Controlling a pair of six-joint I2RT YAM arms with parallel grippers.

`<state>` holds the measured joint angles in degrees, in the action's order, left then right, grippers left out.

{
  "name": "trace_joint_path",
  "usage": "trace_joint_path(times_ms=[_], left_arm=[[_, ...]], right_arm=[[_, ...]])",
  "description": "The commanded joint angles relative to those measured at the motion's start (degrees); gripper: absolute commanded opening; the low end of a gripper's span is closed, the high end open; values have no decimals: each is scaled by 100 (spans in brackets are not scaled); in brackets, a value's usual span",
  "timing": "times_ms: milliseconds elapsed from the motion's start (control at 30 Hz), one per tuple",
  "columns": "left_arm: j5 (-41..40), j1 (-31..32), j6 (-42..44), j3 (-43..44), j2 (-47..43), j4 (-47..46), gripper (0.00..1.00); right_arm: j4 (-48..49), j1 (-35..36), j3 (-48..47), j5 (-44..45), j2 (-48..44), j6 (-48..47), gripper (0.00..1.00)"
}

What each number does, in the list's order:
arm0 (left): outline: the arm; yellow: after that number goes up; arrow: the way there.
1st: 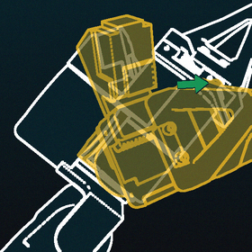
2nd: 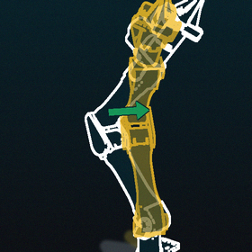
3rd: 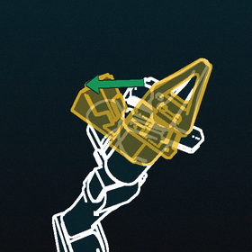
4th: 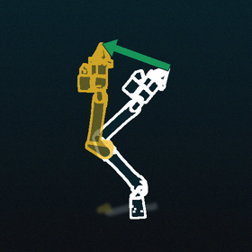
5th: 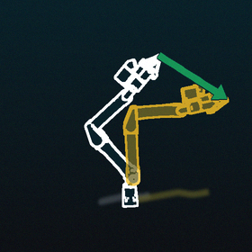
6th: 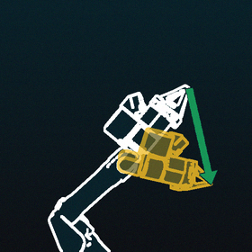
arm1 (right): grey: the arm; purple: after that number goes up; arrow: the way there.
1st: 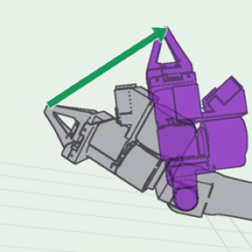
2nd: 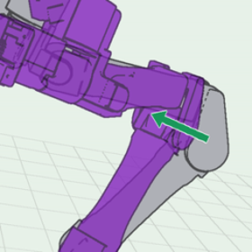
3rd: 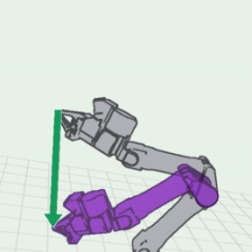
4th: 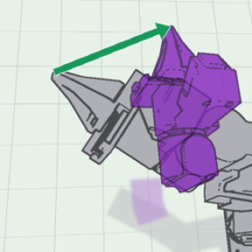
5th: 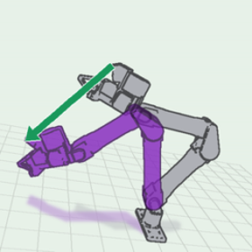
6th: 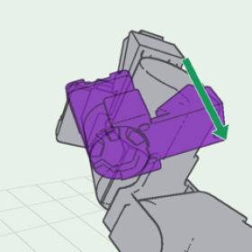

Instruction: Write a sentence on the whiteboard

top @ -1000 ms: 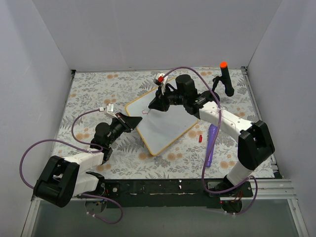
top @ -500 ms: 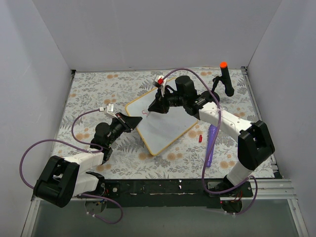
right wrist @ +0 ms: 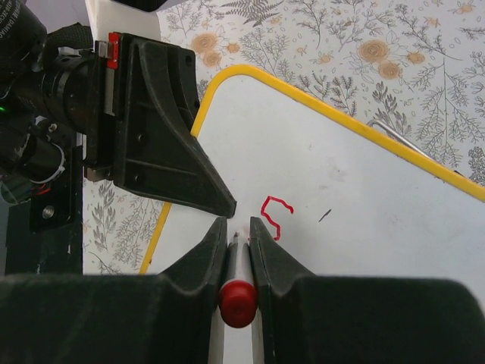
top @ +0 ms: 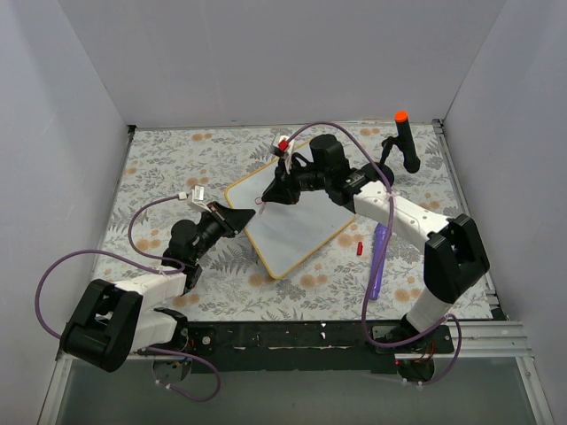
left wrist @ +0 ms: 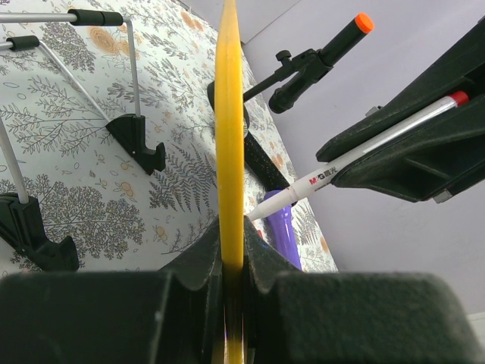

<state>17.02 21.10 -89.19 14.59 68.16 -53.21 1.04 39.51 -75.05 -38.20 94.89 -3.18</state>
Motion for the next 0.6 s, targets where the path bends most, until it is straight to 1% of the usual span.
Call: trace_joint_path(times_ms=[0,200,333,567], left_arm=[[65,-1,-11,114,-207,-805,0],[47,-1,7,70,-224,-787,0],[65,-1,24,53,-207,-796,0],[118,-1,173,35,-338,-664,0]], right_arm=[[-51,31,-484,-188,21,-16,1],[-297,-4,-617,-250,-216,-200,1],[-481,-206,-608,-495,-436,-420,1],[-649,-830,-397,-1400,-840,-894,1]])
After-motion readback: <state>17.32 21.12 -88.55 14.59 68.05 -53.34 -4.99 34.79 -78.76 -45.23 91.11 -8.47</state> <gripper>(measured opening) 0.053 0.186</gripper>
